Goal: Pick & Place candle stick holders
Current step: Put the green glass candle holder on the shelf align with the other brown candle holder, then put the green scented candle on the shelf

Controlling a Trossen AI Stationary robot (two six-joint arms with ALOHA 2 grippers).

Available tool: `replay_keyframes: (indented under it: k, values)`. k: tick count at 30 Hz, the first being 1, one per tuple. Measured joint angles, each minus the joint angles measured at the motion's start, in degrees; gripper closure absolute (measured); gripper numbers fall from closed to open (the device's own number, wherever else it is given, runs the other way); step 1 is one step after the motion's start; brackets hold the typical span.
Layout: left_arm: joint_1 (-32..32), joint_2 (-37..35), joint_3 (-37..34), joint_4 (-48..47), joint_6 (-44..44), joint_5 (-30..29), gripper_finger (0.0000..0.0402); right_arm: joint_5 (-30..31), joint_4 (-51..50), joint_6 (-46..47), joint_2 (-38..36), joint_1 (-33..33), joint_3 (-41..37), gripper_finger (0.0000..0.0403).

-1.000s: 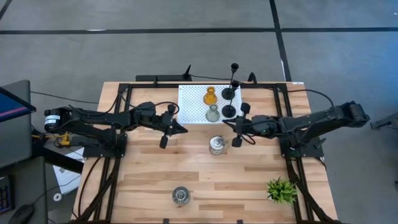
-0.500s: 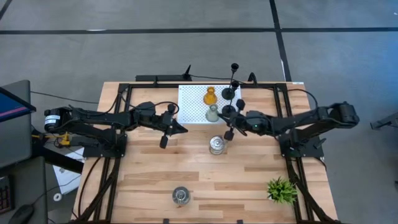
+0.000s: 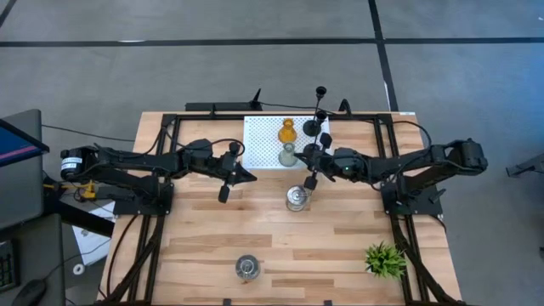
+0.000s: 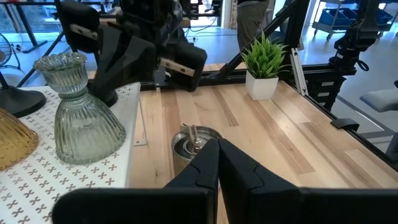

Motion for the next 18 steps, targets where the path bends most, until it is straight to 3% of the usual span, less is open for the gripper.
replay_keyframes:
  k: [5, 11, 18]
  values:
    - [0.0, 0.0, 0.0, -0.2, -0.2, 0.0, 0.0394, -0.6, -5.3, -0.2, -3.1, 0.6, 0.0, 0.0403]
    - [-1.3, 0.8, -1.3, -0.9, 0.5, 0.1, 0.0394, -7.1, -17.5, 2.8, -9.9, 1.7, -0.1, 0.0403]
    - [-4.0, 5.7, -5.1, 5.7, 3.1, 0.0, 0.0394, -8.1, -18.9, 3.0, -17.6, 4.0, -2.8, 0.0403]
